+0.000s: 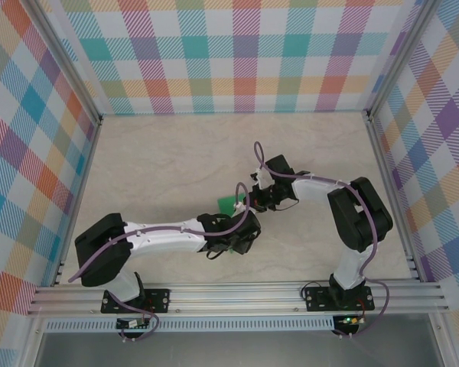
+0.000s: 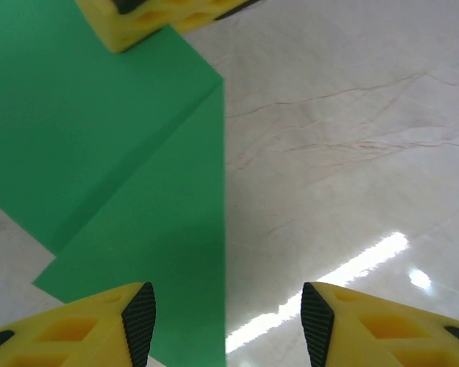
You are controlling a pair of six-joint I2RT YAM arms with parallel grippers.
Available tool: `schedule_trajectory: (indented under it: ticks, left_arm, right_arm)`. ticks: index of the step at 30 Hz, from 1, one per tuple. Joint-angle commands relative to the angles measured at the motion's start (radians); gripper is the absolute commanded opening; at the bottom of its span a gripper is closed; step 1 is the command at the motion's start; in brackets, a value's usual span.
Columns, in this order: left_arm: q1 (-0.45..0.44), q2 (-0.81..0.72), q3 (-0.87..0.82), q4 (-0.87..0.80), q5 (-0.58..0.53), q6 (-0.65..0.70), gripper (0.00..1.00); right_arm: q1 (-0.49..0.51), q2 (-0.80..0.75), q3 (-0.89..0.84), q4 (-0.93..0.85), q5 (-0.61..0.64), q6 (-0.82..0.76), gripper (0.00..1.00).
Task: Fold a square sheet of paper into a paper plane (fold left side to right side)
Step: Fold the wing for the fifth time at the center of the table.
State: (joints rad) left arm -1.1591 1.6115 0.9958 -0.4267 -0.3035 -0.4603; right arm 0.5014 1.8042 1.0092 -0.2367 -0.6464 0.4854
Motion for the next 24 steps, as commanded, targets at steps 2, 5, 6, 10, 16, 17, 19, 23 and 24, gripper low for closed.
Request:
schedule_trajectory:
  ticks: [2,5,6,10,16,17,19,23,24]
  left_arm:
    - [-0.031,0.045,0.045,-0.086,-0.120,-0.036,0.55]
    - [-0.038,0.074,0.062,-0.096,-0.127,-0.038,0.55]
    - [-0.042,0.084,0.069,-0.101,-0.132,-0.037,0.55]
    - [-0.050,0.117,0.097,-0.126,-0.147,-0.040,0.53]
    - [-0.051,0.159,0.129,-0.169,-0.161,-0.060,0.48]
    - [-0.052,0.164,0.134,-0.180,-0.166,-0.066,0.47]
    - [-0.052,0.175,0.141,-0.190,-0.174,-0.073,0.46]
    - [-0.052,0.190,0.148,-0.198,-0.177,-0.079,0.42]
    - [-0.053,0.194,0.150,-0.200,-0.176,-0.080,0.41]
  right_arm:
    - [0.012,0.021,0.025,-0.030,-0.001,0.007,0.06]
    - [0.016,0.027,0.027,-0.029,-0.004,0.010,0.06]
    - [0.017,0.029,0.029,-0.030,-0.004,0.011,0.06]
    - [0.019,0.033,0.029,-0.029,0.000,0.012,0.06]
    - [0.021,0.033,0.026,-0.030,0.002,0.022,0.07]
    - [0.020,0.032,0.025,-0.029,0.002,0.025,0.07]
    - [0.020,0.032,0.024,-0.027,0.004,0.030,0.08]
    - [0.020,0.034,0.025,-0.030,0.008,0.038,0.08]
    - [0.021,0.035,0.025,-0.030,0.008,0.040,0.08]
